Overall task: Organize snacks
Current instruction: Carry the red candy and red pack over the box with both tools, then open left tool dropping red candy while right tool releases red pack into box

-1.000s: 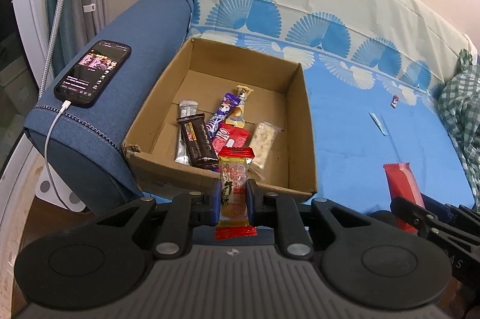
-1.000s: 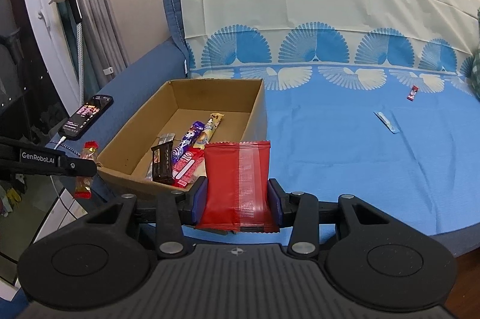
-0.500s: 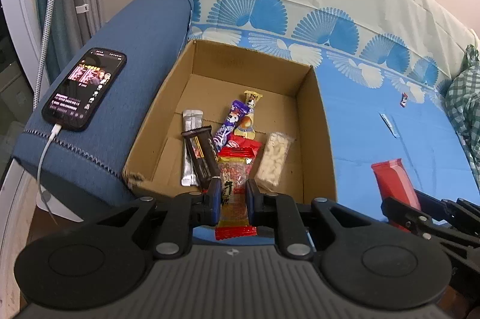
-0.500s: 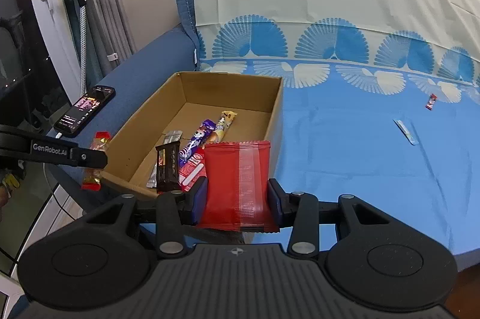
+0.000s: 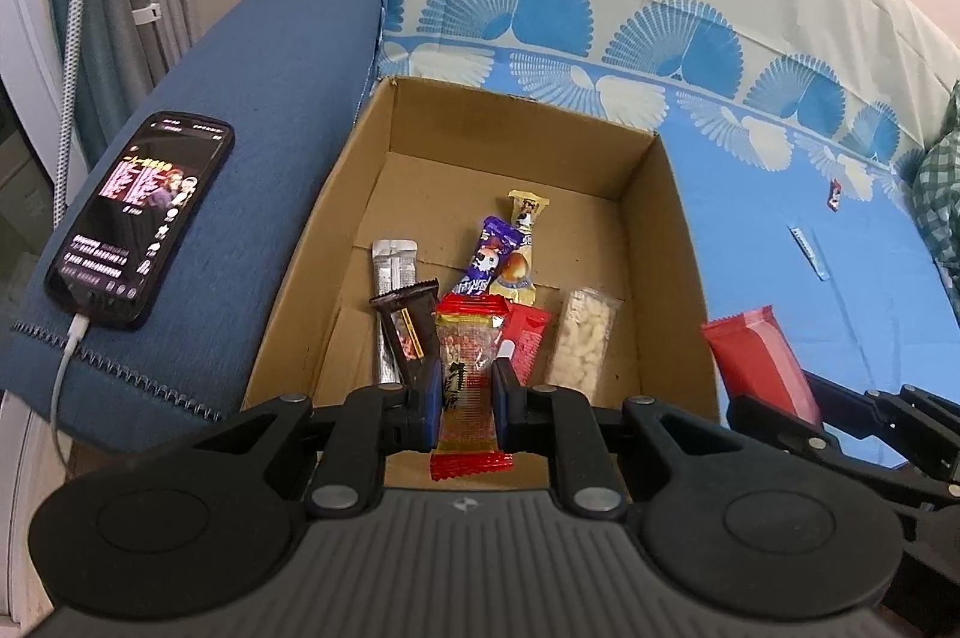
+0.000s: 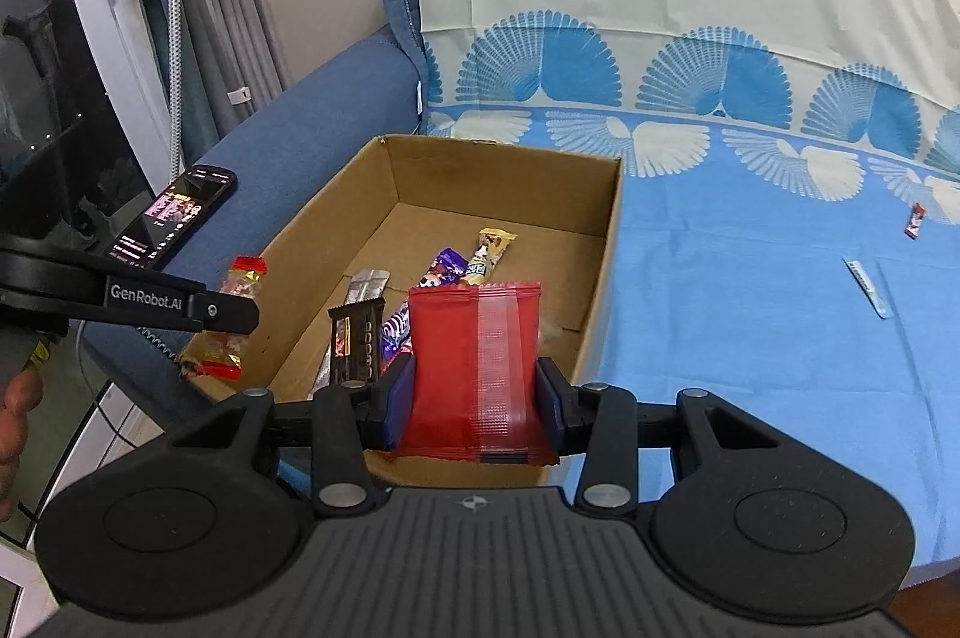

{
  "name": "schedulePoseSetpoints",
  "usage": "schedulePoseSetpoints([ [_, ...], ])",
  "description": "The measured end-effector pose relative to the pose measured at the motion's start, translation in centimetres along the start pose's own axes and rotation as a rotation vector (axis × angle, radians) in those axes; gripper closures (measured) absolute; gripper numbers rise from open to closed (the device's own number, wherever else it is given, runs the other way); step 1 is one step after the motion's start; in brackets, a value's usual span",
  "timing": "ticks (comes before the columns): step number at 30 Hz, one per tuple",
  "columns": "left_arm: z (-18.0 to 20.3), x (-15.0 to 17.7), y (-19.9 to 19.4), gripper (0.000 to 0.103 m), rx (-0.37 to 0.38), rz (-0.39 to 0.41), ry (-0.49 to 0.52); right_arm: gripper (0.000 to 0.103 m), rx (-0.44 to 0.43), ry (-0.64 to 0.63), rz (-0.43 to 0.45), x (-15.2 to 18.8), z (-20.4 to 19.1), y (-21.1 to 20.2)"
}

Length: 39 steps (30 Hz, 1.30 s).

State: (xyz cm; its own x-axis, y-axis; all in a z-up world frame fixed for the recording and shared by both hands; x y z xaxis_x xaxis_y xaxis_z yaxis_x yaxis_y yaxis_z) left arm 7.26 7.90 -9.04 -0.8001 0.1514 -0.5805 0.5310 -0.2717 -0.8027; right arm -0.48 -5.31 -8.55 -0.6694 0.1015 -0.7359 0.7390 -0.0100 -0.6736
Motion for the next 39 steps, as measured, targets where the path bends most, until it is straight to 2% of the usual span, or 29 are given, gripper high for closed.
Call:
schedulePoseSetpoints([
  [21,-1.0,-2.5,9.0,0.084,-0.037,-0.088,0.021,0.058,-0.024,0.010,-0.098,-0.8,0.3,9.7],
  [34,-1.8,-2.7,12.2,0.084,-0.064,-0.121,0.030,0.058,-0.023,0.018,-0.140,-0.3,0.9,13.0],
  [36,-1.9,-2.9,12.3,0.076,-0.068,-0.109,0.038,0.055,-0.040,0.035,-0.142,-0.4,1.0,13.1],
  [37,-1.9,-3.1,12.1,0.045,-0.072,-0.101,0.045,0.053,-0.046,0.051,-0.146,-0.5,1.1,13.2],
  [38,-1.9,-3.2,11.9,0.009,-0.079,-0.088,0.044,0.044,-0.049,0.065,-0.147,-0.6,1.1,13.1],
  [39,-2.1,-3.5,11.5,0.000,-0.093,-0.064,0.037,0.032,-0.046,0.075,-0.143,-0.8,1.3,13.0],
])
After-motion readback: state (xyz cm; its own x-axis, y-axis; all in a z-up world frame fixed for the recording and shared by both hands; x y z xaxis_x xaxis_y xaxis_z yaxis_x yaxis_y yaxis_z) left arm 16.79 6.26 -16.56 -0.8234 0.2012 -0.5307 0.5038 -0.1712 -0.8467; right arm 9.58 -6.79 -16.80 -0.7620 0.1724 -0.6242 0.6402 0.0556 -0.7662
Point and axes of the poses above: each gripper's, at about its wrist camera, not at the fingertips, and y roughly the way its jaws point, z to its right, x to its underside, the point moved 10 cm from there along y, roughly the way its jaws point, and after that the axes turned 6 degrees about -y, right-handed, at the moved point
